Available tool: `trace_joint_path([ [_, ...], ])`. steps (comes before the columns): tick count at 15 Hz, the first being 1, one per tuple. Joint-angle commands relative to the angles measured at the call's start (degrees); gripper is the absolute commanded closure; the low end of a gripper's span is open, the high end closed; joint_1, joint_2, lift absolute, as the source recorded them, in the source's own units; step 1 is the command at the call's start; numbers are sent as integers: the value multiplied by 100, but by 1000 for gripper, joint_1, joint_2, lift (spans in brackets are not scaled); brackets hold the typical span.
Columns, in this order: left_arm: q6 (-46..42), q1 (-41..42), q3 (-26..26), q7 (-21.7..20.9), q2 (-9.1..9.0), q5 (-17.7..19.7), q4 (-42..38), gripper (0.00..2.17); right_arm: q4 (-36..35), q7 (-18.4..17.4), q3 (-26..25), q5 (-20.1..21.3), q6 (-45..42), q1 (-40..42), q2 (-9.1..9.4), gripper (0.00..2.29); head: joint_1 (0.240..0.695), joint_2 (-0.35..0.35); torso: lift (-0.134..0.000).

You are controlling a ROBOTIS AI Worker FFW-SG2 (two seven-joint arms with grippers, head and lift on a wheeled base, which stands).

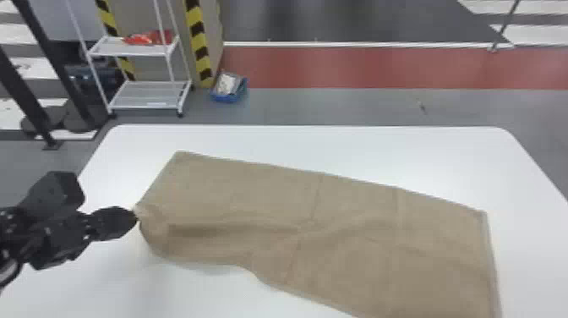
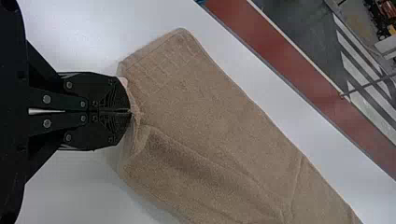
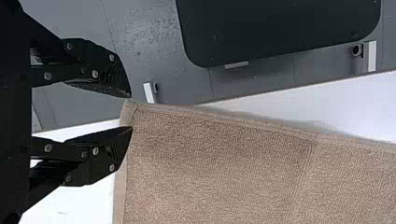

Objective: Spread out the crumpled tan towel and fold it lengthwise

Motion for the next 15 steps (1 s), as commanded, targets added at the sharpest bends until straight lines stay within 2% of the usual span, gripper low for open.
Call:
trace_joint_path([
  [1,0,1,10,0,3,12,-2,1409,-4,36,3,-1,7,-18,0,795,695,16,-124],
  [9,-17,1,36,0,11,29,-2,1409,-30,36,47,70,60,-18,9,788,695,19,-124],
  [11,-17,1,36,0,20,38,7,1409,-30,36,64,70,60,-18,9,711,695,21,-124],
  [15,-88,1,36,0,11,56,42,1409,14,36,223,254,42,-44,9,714,695,27,-124],
])
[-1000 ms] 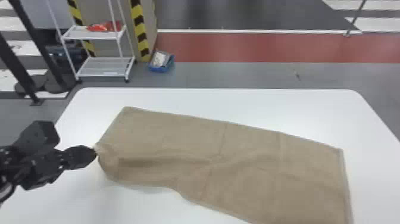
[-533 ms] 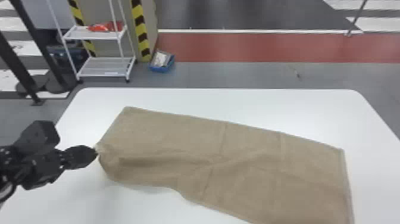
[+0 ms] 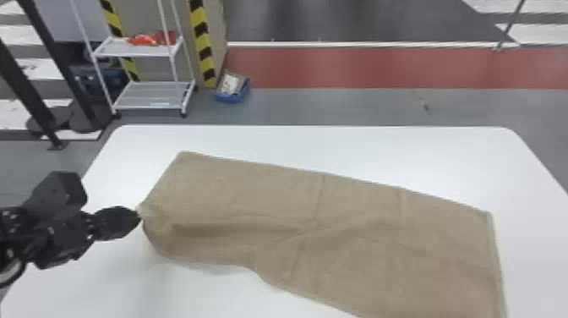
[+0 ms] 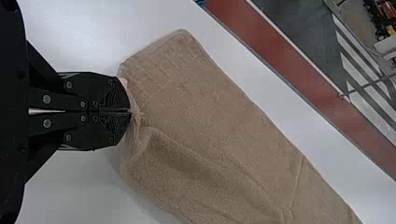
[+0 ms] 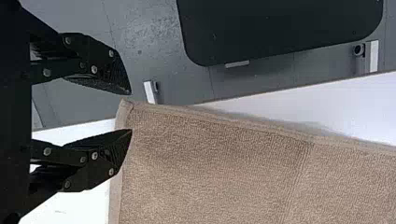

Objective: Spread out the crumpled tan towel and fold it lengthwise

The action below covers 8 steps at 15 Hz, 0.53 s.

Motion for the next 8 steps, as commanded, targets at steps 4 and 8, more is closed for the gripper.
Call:
trace_joint_path([
  [4,-42,-3,24,-2,6,19,24,1409,103,36,127,152,-48,-58,0,741,695,29,-124],
  [8,-42,-3,24,6,6,37,33,1409,103,36,144,161,-48,-76,0,856,695,33,-124],
])
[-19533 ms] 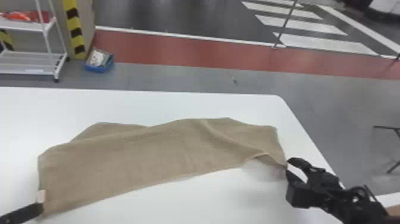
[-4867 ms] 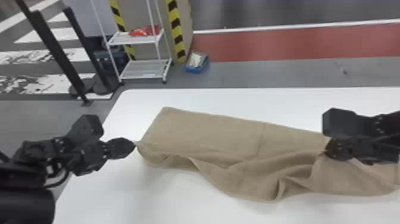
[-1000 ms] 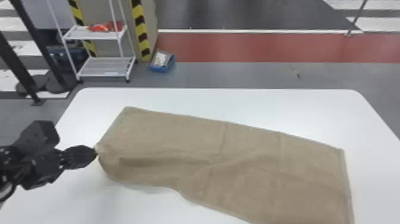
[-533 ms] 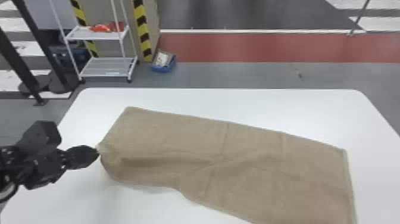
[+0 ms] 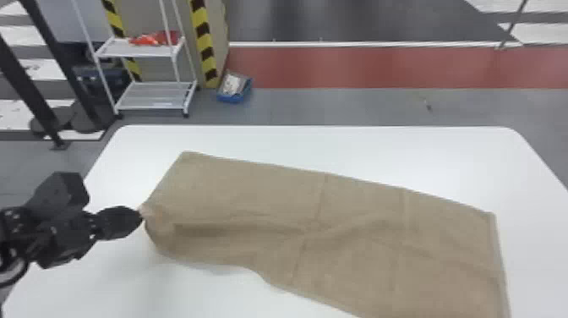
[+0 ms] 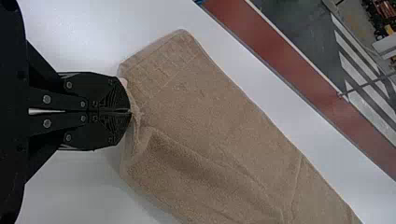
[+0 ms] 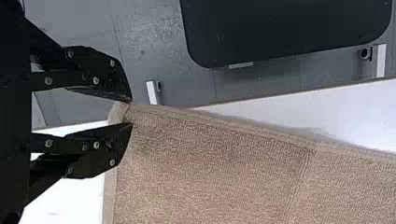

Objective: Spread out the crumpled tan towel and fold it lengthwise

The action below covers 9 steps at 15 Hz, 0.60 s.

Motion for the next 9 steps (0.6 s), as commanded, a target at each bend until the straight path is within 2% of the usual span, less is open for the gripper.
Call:
trace_joint_path([
  [1,0,-1,7,2,0,7,3,1409,0,36,6,3,-1,-15,0,859,695,33,-124],
  [3,0,-1,15,2,0,16,3,1409,0,36,6,3,-1,-24,0,994,695,34,-124],
  [5,-18,-1,15,2,0,16,3,1409,-9,36,6,-6,17,-32,0,994,695,35,-124],
  [9,-35,-1,42,-24,9,16,-41,1409,-272,36,-363,-392,140,-76,52,994,695,34,-124],
])
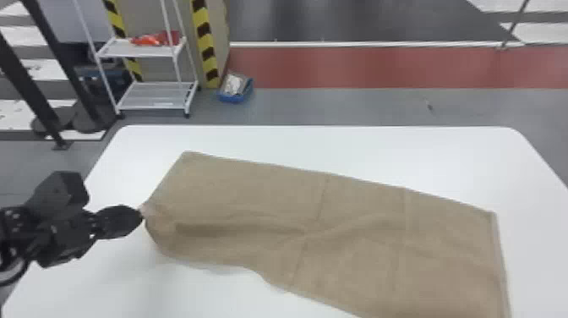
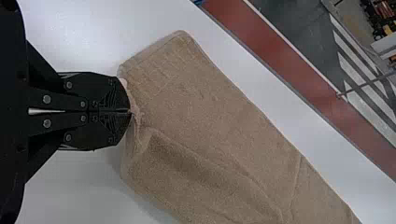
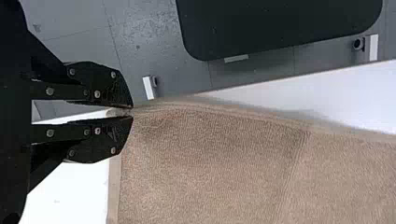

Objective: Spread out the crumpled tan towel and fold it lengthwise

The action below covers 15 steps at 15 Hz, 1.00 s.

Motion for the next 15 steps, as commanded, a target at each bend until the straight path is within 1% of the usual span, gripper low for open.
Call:
trace_joint_path([
  [1,1,0,20,-21,2,0,-51,1409,-213,36,-357,-341,35,0,52,994,695,32,-124],
  [2,1,0,20,-48,2,0,-78,1409,-283,36,-533,-508,35,26,78,994,695,29,-124],
  [5,71,0,20,-180,-16,-18,-236,1409,-309,36,-1069,-1079,18,-53,236,994,695,9,-124],
  [7,300,-36,-68,-311,-25,-106,-456,1409,-248,36,-1509,-1528,35,-246,316,994,695,-11,-124],
  [8,528,-80,-130,-452,-33,-185,-570,1409,-151,36,-1746,-1738,35,-387,342,994,695,-21,-124],
  [10,880,-185,-323,-760,-25,-404,-719,1409,200,36,-2124,-1949,35,-738,342,994,695,-53,-124],
  [11,933,-203,-411,-892,-25,-519,-781,1409,464,36,-2282,-2011,18,-940,298,994,695,-98,-124],
  [13,1214,-211,-516,-1138,2,-694,-895,1409,1009,36,-2493,-2090,0,-1371,192,994,695,-156,-124],
  [15,1390,-211,-683,-1278,19,-835,-983,1409,1615,36,-2555,-2108,-17,-1837,78,994,695,-203,-124],
])
